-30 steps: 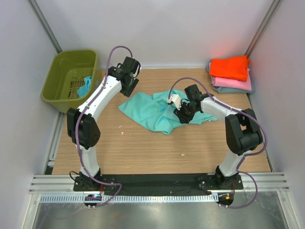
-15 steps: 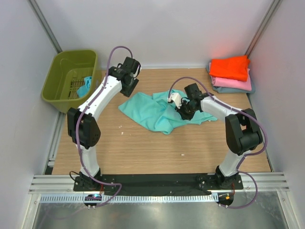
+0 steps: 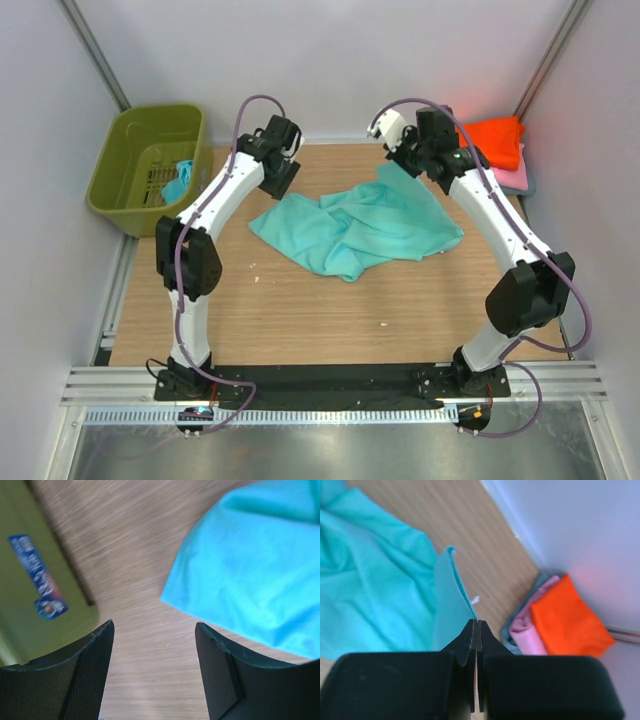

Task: Fold and stack the t-shirts
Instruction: Flatten the tshirt out

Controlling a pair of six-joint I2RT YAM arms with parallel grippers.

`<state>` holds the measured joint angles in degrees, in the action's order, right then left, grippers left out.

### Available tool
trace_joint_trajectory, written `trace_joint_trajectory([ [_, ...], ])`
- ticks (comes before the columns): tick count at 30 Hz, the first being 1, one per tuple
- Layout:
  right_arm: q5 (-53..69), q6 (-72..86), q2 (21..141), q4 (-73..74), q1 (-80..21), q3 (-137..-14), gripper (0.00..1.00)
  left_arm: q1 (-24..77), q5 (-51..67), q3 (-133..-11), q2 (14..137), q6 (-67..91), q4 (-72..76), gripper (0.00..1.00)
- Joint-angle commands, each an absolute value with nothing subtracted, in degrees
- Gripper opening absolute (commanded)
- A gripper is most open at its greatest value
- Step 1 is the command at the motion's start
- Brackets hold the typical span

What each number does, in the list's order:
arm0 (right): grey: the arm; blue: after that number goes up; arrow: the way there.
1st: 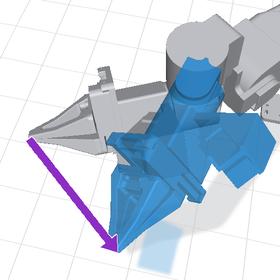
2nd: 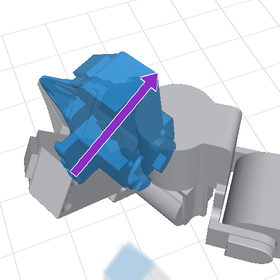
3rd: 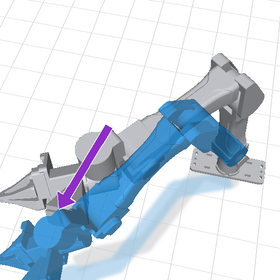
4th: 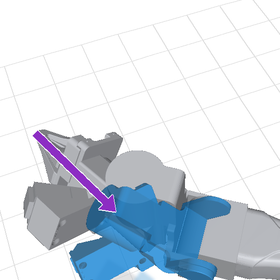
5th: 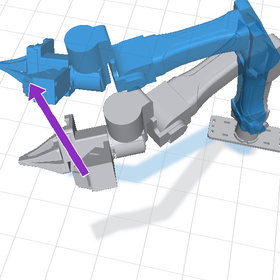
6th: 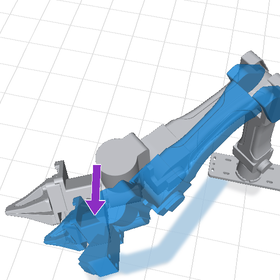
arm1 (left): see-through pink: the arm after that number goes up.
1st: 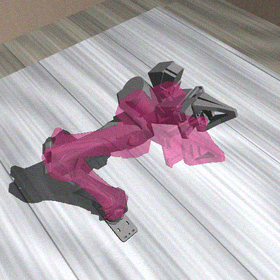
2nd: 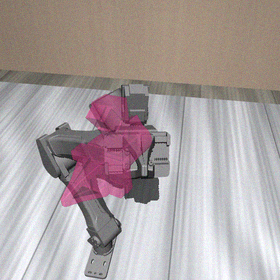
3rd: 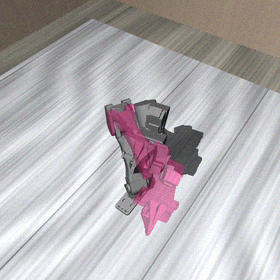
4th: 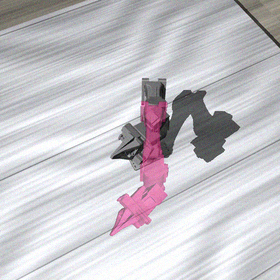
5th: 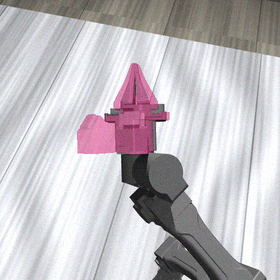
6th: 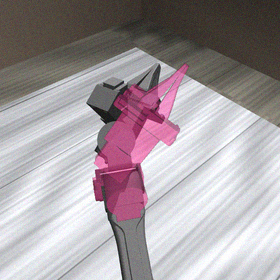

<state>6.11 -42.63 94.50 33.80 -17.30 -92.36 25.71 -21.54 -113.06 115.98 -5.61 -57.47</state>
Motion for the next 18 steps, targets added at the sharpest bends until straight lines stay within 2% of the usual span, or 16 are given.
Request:
trace_joint_trajectory([
  [1,-1.9,-43.3,93.6,34.0,-14.9,-98.1,0.01,23.2,-11.1,-120.5,121.9,-3.3,-59.2,0.67],
  [3,-4.3,-42.9,94.2,33.9,-12.9,-101.5,0.01,21.8,-3.5,-126.9,126.1,-3.6,-60.8,0.67],
  [7,-6.8,-40.8,96.5,33.9,-10.4,-108.2,0.01,21.1,-2.1,-133.3,134.5,-4.4,-62.7,0.66],
  [13,-6.5,-40.6,97.9,35.2,-10.0,-113.2,0.02,20.2,-1.2,-128.9,140.2,-4.7,-62.1,0.60],
  [18,-6.4,-39.8,98.1,35.4,-9.9,-112.4,0.01,19.2,2.1,-131.7,143.8,-5.6,-63.4,0.59],
])
